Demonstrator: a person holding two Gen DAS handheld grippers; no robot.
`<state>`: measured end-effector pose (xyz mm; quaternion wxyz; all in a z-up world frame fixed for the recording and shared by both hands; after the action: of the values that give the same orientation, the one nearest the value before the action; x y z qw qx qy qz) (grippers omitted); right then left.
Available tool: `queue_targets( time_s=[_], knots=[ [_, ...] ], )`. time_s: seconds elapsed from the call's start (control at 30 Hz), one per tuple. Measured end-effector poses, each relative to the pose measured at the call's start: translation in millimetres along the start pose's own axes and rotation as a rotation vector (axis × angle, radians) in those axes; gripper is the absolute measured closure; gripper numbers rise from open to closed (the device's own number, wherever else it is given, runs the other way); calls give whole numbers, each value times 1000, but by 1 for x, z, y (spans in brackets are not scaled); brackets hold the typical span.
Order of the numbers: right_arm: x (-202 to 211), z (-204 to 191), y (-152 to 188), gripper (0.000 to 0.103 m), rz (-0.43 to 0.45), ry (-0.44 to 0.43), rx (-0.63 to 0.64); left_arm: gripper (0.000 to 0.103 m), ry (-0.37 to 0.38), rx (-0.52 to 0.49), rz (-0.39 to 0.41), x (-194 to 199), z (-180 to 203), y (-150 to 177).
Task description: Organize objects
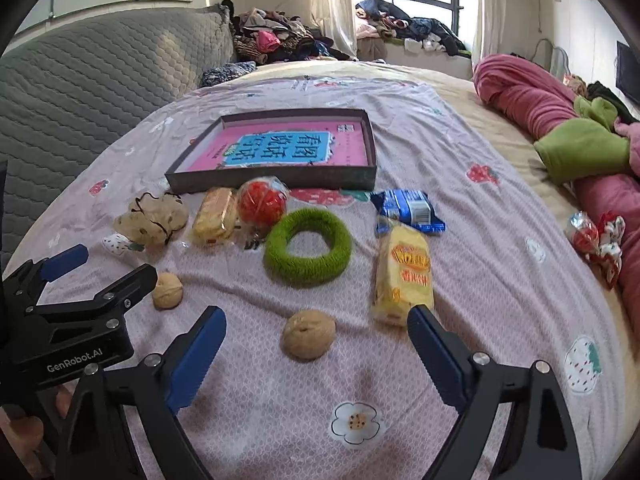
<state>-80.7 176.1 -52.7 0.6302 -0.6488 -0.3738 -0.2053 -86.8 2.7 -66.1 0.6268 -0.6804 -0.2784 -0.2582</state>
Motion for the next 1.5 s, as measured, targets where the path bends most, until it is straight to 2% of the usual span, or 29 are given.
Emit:
queue_targets(
  time_s=[0.23,0.43,0.6,0.63,0.67,0.8,0.83,0.93,1.17,1.5],
  knots=[
    [-13,-3,7,37,-20,-23,-26,2,12,-21,0,-9,2,1],
    [-23,-9,7,48,-43,-32,-33,29,43,-26,-30,-17,4,2],
    [-29,-12,7,50,-50,-25,-21,33,80,-36,-47,-21,11,7],
    [-31,-11,7,51,-52,-24,-26,36,90,-35,-45,-20,12,7],
    [-32,-11,7,51,-57,-21,-31,44,99,-35,-42,-20,13,8],
    [-38,-10,9,57,-71,-25,-37,55,132,-41,-57,-25,18,8],
    [-39,-10,10,59,-72,-29,-39,62,139,-43,-62,-26,19,9],
    [-42,-8,11,68,-71,-49,-51,66,142,-54,-48,-25,23,9],
    [-38,-8,12,68,-57,-75,-51,80,188,-14,-46,-22,14,6],
    [-27,-12,11,68,-45,-107,-43,83,194,-1,-37,-10,11,6]
  ],
)
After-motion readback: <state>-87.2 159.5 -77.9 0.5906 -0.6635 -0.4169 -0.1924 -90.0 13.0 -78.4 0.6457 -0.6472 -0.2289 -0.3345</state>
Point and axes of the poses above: each gripper's, at about its wrist camera, not at the fingertips, and x roughly against the way its jaws point, z to its right, y to its underside, the point moved 1 cm from there along -x, roughly the way its jaws point, and after that the axes turned 6 degrees about -y, right-handed, at the moved point
